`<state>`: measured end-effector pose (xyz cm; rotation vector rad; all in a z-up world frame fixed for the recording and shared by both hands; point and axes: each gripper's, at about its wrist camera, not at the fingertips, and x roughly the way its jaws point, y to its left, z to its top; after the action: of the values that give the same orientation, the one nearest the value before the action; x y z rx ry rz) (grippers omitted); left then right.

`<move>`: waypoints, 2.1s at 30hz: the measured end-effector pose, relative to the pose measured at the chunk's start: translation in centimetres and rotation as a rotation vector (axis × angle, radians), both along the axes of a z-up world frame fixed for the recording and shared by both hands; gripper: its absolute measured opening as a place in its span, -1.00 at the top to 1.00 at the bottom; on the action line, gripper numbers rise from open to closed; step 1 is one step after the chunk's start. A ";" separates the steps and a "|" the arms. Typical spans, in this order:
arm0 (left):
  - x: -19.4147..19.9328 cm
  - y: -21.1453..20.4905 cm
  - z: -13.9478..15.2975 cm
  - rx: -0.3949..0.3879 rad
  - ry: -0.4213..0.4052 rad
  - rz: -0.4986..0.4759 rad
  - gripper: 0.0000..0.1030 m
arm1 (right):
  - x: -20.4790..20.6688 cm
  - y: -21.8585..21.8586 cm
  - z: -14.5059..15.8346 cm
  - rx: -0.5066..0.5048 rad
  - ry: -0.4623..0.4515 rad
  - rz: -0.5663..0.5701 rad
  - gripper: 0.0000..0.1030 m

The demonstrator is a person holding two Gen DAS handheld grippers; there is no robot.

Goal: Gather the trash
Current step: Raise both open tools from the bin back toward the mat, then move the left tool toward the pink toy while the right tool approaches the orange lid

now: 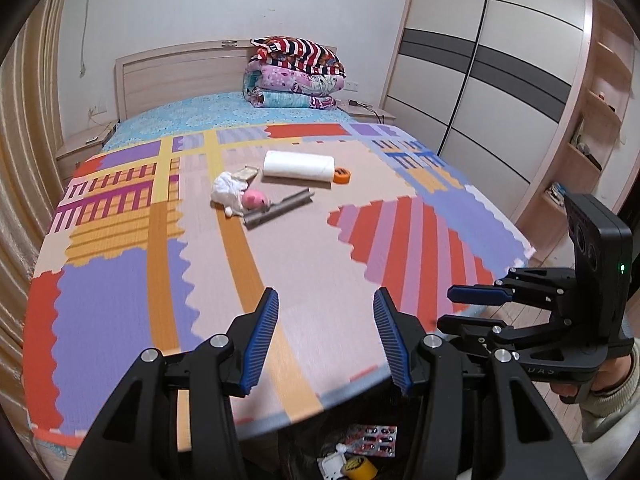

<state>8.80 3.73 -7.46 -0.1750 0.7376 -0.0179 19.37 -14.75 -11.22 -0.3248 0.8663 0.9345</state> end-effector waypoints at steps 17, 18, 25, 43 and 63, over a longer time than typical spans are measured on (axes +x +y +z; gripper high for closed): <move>7.7 4.7 -0.5 -0.115 0.024 0.085 0.07 | 6.8 1.2 0.9 0.020 -0.039 -0.077 0.32; 8.2 5.0 -0.6 -0.121 0.027 0.093 0.07 | 7.4 1.3 1.0 0.024 -0.039 -0.083 0.32; 11.5 6.6 -2.1 -0.159 0.054 0.139 0.07 | 11.4 2.3 0.6 0.030 -0.035 -0.123 0.31; 16.1 9.1 -5.6 -0.217 0.115 0.212 0.14 | 19.1 5.9 -1.3 0.032 0.018 -0.177 0.31; 16.6 9.5 -5.6 -0.173 0.122 0.212 0.37 | 21.8 8.5 -3.1 -0.009 0.028 -0.190 0.31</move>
<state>25.41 13.20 -13.07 -0.4217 0.8361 0.1327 41.18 -6.30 -14.32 -0.2333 0.9105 0.7602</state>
